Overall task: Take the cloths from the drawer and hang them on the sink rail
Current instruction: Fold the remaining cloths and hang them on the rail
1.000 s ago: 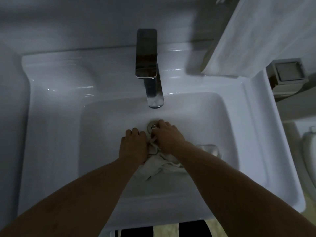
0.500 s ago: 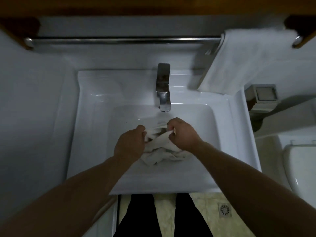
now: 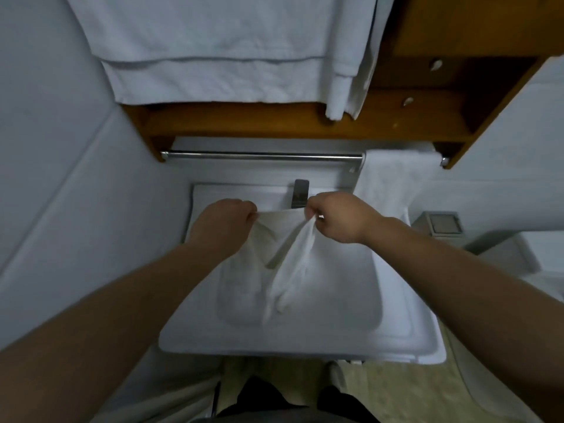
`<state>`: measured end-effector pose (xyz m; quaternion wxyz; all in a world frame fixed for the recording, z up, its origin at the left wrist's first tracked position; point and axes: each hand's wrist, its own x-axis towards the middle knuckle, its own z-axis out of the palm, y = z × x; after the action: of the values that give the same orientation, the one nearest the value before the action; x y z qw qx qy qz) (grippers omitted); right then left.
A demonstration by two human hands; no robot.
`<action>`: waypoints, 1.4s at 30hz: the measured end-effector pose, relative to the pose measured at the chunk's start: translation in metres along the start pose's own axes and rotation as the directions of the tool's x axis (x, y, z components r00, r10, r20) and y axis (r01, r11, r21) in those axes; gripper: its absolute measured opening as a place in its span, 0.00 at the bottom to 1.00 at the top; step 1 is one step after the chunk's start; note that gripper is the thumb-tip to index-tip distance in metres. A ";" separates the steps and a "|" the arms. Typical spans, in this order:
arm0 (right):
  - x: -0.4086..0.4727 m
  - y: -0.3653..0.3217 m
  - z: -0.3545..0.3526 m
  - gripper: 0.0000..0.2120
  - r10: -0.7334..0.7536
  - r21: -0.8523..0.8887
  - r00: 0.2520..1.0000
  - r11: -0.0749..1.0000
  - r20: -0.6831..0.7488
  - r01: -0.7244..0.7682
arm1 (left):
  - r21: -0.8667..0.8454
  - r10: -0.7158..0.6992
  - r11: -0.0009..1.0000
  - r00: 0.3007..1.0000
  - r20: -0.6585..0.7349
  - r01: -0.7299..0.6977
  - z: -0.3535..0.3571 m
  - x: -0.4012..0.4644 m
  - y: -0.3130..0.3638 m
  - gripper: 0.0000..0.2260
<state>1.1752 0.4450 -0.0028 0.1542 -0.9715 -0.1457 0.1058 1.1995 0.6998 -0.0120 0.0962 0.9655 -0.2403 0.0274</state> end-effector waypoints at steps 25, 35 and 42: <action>-0.024 -0.077 -0.178 0.04 -0.196 -0.290 0.978 0.934 0.065 0.207 | -0.028 -0.030 0.999 0.998 -0.064 0.028 -0.085 0.012 0.040 0.10; -0.027 -0.096 -0.196 0.06 -0.208 -0.284 0.974 0.932 0.089 0.225 | -0.512 0.003 0.859 1.000 -0.005 -0.005 -0.095 0.016 0.079 0.11; -0.032 -0.091 -0.209 0.08 -0.192 -0.165 0.979 0.966 0.065 0.200 | -0.845 0.056 0.524 0.986 0.156 0.104 -0.095 0.019 0.097 0.17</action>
<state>1.1748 0.4614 0.2272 0.0764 -0.9591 -0.2534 0.1008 1.1707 0.6259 0.0995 0.5351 0.7978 -0.2166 -0.1737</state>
